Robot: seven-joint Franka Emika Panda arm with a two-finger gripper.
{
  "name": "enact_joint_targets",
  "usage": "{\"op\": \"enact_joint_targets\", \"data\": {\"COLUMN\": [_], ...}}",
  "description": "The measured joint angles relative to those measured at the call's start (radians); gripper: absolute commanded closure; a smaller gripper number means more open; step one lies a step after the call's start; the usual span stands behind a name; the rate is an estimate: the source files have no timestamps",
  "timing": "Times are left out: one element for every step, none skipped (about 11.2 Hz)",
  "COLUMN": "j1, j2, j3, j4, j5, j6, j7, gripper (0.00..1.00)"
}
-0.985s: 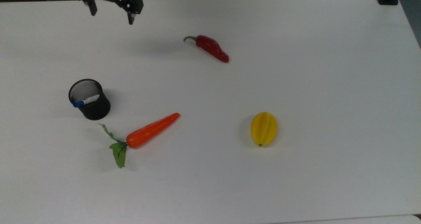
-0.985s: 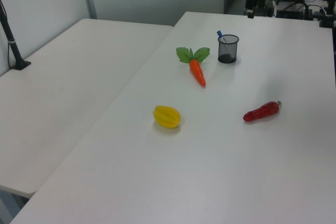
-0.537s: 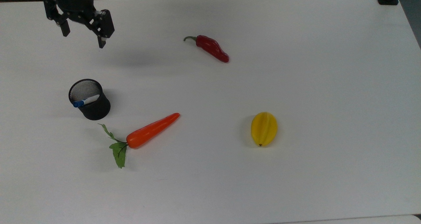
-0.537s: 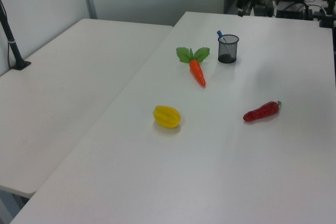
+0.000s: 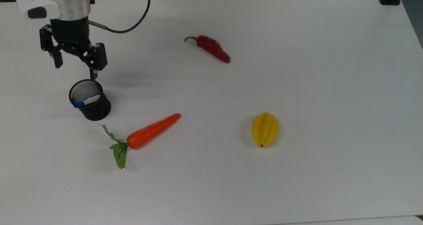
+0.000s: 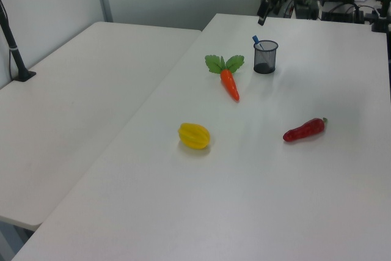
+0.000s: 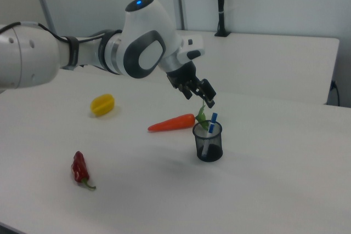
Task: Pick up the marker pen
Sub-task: 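Move the gripper over the black mesh pen cup, then lower the gripper into the cup and close on the blue-capped marker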
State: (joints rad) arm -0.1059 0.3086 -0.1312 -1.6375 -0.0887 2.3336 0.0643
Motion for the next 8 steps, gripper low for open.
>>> {"op": "enact_joint_targets", "data": {"j1": [0.000, -0.001, -0.003, -0.008, -0.012, -0.014, -0.015, -0.015], "j2": [0.024, 0.045, 0.064, 0.079, 0.092, 0.103, 0.113, 0.121], "j3": [0.000, 0.000, 0.000, 0.000, 0.000, 0.000, 0.000, 0.000], "j4": [0.001, 0.001, 0.001, 0.002, 0.002, 0.002, 0.002, 0.002], "j5": [0.000, 0.000, 0.000, 0.000, 0.000, 0.000, 0.000, 0.000], "j6": [0.037, 0.071, 0.101, 0.128, 0.152, 0.175, 0.195, 0.205], "j7": [0.001, 0.001, 0.002, 0.003, 0.003, 0.003, 0.003, 0.003], "gripper": [0.07, 0.10, 0.15, 0.19, 0.23, 0.25, 0.28, 0.33]}}
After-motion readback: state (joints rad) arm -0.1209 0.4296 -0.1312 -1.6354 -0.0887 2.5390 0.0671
